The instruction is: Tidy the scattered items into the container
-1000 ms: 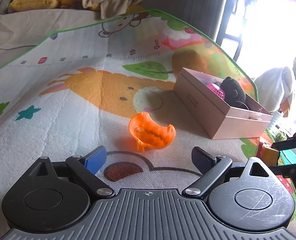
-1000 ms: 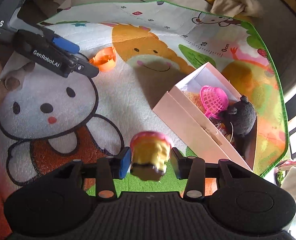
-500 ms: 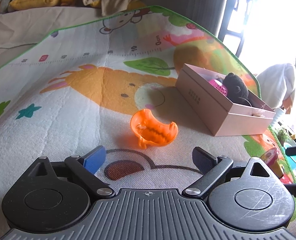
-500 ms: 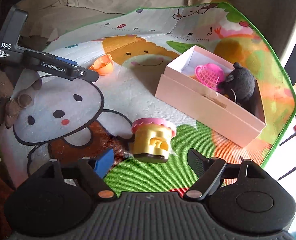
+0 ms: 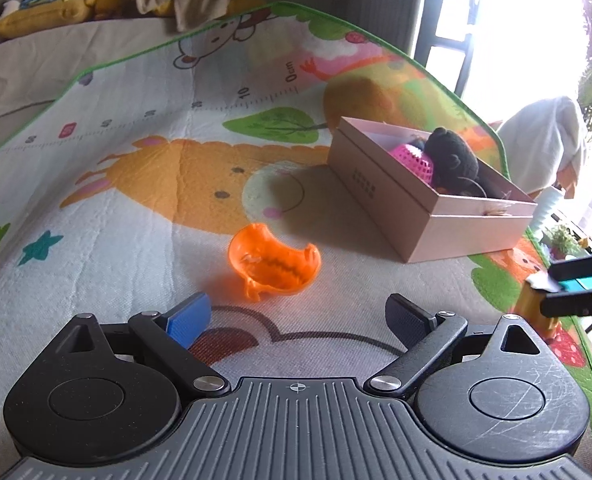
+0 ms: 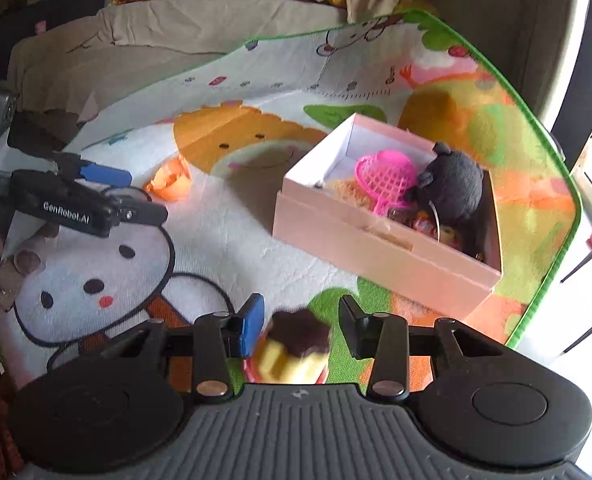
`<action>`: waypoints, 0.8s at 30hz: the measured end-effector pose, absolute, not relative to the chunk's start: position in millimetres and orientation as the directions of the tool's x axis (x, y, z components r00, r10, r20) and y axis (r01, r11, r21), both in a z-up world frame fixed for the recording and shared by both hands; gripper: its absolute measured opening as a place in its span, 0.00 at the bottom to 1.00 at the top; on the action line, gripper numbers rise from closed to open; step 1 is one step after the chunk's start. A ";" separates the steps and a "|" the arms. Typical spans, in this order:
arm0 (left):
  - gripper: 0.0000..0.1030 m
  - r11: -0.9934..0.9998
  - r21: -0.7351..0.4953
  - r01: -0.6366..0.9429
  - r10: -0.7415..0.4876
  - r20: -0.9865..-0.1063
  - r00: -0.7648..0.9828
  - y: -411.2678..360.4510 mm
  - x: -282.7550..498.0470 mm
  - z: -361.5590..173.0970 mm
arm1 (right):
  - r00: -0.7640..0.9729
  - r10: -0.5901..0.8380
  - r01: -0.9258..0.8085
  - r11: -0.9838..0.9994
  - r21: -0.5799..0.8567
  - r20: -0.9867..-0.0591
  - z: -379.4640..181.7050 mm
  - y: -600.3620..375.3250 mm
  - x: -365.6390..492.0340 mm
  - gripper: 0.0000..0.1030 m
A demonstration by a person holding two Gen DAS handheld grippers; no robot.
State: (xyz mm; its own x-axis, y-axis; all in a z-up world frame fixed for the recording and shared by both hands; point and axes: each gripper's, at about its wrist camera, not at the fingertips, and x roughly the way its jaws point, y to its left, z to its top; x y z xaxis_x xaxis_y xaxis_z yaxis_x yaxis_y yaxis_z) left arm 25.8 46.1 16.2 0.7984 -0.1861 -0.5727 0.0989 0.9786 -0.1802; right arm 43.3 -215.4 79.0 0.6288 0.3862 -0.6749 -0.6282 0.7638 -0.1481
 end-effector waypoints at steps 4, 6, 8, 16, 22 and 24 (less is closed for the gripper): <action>0.95 0.982 -0.146 0.123 -0.185 -0.575 0.797 35.4 26.9 19.9 | 0.643 0.381 -0.619 0.770 -0.157 -0.665 69.8 -216.7 39.2 0.60; 0.95 0.984 -0.115 0.139 -0.180 -0.574 0.799 31.4 22.6 20.5 | 0.644 0.388 -0.613 0.777 -0.141 -0.659 63.0 -222.6 30.2 0.72; 0.95 0.984 -0.103 0.149 -0.181 -0.576 0.798 30.3 18.2 20.0 | 0.634 0.406 -0.611 0.785 -0.105 -0.658 53.2 -229.5 20.2 0.75; 0.95 0.986 -0.088 0.140 -0.165 -0.602 0.781 26.6 23.1 18.0 | 0.631 0.401 -0.542 0.840 -0.008 -0.664 19.0 -235.6 16.9 0.75; 0.95 0.987 -0.065 0.145 -0.154 -0.612 0.776 19.4 22.9 20.7 | 0.648 0.406 -0.529 0.849 0.004 -0.644 15.1 -236.4 18.3 0.54; 0.95 0.988 -0.059 0.143 -0.149 -0.615 0.774 19.1 23.8 21.4 | 0.670 0.404 -0.528 0.849 -0.018 -0.623 12.3 -235.8 12.9 0.54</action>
